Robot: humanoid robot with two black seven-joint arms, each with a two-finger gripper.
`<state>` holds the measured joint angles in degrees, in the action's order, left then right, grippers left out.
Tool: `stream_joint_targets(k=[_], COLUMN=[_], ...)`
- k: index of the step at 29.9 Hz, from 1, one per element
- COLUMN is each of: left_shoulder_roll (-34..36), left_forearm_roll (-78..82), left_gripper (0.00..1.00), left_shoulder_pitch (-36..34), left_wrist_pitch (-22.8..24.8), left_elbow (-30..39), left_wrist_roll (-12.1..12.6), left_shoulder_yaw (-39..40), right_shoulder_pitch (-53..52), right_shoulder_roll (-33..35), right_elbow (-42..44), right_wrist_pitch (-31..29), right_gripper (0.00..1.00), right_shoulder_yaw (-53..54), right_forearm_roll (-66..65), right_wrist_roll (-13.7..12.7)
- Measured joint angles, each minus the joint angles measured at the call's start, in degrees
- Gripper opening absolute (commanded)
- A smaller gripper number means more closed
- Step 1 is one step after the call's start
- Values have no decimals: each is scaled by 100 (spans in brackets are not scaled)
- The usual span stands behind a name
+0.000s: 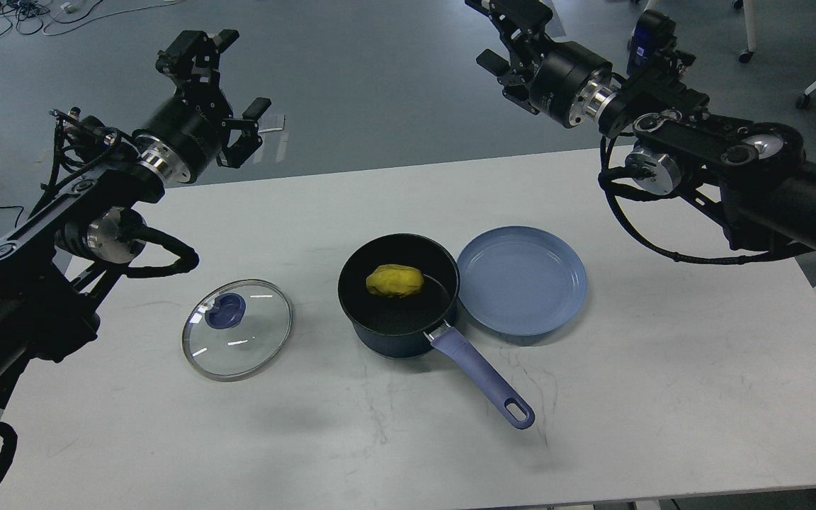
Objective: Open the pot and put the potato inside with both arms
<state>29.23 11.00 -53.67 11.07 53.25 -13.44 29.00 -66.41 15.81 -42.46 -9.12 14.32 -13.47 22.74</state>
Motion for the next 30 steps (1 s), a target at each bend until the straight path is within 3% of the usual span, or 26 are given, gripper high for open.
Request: stream_joint_targets(k=[3,6,16,26,30], left_shoulder_roll=[-142,-255,-374,-506,-552], left_forearm_roll=[-1,-2,7,8,16], left_gripper=[98,98,98,98,98], left_shoulder_pitch=[121,204,356,365,334], left_wrist_pitch=[-26,-49,-167,-180,-177], left_elbow=[-23,-57,-103,-169,-238], left_wrist_roll=[0,0,9,-2,-2], left_shoulder_yaw=[89,171,235,279,272], right_shoulder_pitch=[32,46,109,112,266], right_shoulder_roll=[29,30,-37,-45,-10], right_elbow=[-12,-24,-96,-402,-594], right_wrist_pitch=[-154,-144,473,591,528], right_gripper=[100,100,100,100,100], right_shoulder_yaw=[285,494,622,635,644], right_forearm_roll=[654,908,964,960,969], right_wrist_roll=[-585,-902,-1035,-1056,-1406])
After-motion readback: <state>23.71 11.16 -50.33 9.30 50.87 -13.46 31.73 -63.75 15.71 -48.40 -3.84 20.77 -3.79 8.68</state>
